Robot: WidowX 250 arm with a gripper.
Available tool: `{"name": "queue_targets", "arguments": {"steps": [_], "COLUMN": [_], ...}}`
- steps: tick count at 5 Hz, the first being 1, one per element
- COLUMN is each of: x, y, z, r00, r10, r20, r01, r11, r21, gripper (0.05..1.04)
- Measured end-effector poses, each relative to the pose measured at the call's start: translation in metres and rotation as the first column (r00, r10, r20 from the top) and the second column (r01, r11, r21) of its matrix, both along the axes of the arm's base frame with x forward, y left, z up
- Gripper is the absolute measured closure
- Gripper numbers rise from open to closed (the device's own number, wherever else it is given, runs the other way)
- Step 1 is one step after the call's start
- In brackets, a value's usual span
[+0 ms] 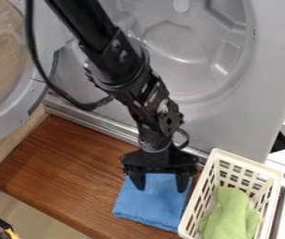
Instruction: Place blue cloth on the table
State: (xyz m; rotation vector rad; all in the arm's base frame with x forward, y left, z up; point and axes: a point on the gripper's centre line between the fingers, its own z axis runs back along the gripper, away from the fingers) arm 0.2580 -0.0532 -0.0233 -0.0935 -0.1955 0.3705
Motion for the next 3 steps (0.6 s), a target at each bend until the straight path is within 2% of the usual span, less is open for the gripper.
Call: {"name": "queue_targets", "arguments": {"steps": [2,3], "x": [-0.007,-0.006], "y": [0.001,0.000], "z": [0.044,0.045], "r00": [0.996,0.996], "r10": [-0.009,-0.010], "r20": [0.088,0.091], "r01": [0.009,0.011], "r11": [1.000,1.000], "r21": [-0.006,-0.006], "gripper": [0.079,0.083]}}
